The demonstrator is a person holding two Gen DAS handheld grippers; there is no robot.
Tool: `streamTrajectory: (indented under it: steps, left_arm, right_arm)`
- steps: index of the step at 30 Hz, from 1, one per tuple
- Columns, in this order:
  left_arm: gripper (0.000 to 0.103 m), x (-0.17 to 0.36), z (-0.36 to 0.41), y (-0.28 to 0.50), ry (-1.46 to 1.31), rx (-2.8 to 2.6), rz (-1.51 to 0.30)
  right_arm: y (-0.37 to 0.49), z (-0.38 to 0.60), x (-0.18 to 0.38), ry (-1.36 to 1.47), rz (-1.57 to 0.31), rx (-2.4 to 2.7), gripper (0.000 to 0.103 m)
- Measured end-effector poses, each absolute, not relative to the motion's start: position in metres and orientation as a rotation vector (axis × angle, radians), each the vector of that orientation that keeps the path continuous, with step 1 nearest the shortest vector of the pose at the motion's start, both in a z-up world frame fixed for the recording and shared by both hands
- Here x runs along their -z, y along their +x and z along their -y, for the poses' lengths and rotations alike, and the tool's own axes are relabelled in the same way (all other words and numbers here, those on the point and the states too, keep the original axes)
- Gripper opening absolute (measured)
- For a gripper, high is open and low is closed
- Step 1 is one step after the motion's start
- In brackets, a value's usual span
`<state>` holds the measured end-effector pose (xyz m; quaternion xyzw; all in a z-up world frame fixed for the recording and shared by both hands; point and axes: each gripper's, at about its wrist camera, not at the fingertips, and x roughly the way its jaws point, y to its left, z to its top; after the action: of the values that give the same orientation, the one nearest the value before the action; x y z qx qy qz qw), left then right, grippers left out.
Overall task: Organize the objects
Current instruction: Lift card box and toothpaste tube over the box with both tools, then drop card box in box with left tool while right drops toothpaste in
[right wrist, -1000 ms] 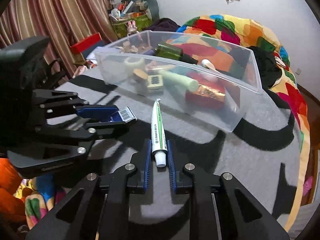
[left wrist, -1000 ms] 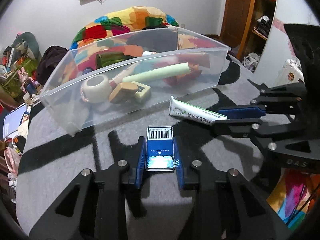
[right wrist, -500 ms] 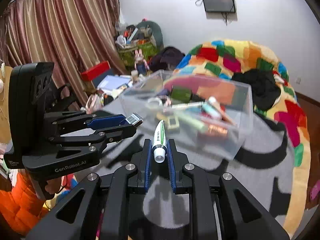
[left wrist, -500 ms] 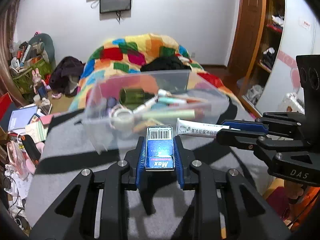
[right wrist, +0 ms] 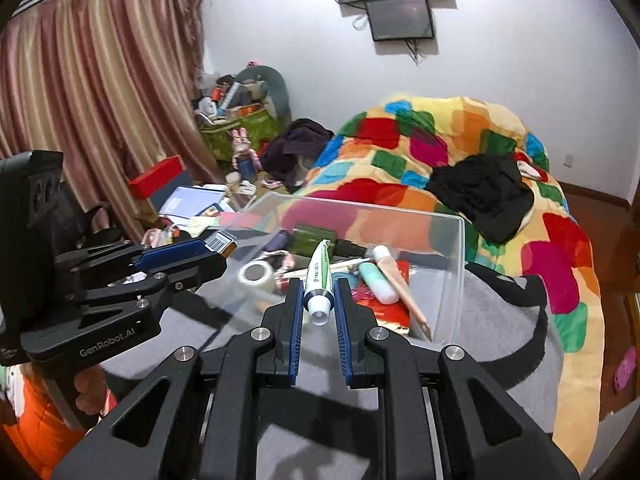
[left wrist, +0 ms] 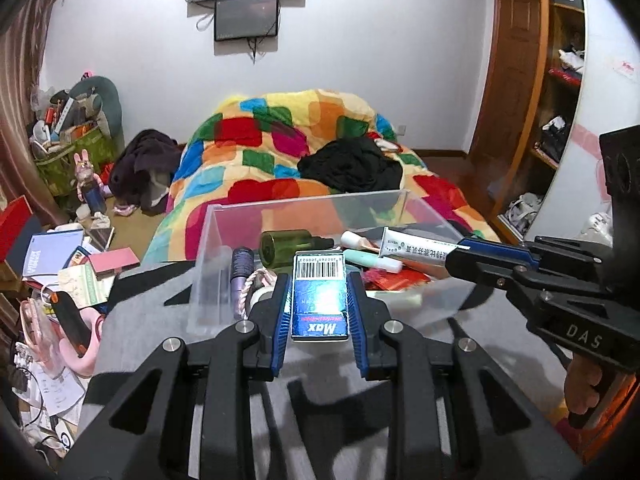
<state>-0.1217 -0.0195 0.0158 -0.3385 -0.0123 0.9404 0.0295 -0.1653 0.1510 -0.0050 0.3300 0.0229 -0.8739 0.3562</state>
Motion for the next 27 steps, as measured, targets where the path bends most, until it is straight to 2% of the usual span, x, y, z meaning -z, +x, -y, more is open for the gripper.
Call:
streamTrajectory:
  steps: [8,20,22,25,27]
  left_arm:
    - [0.027,0.012,0.025,-0.161,-1.205,-2.843,0.106]
    - [0.028,0.001,0.015,-0.142,-1.143,-2.839,0.088]
    - [0.032,-0.004,0.014,-0.135,-1.11,-2.847,0.088]
    - [0.046,-0.013,0.015,-0.123,-1.051,-2.878,0.083]
    - [0.06,-0.017,0.016,-0.115,-1.015,-2.903,0.085]
  right_arm:
    - [-0.198,-0.138,0.032,0.971,-0.074,2.235,0.014]
    - [-0.186,-0.15,0.026,0.967,-0.088,2.235,0.018]
    - [-0.181,-0.151,0.022,0.953,-0.092,2.239,0.018]
    - [-0.172,-0.155,0.016,0.925,-0.106,2.265,0.023]
    - [-0.167,-0.157,0.013,0.911,-0.106,2.279,0.027]
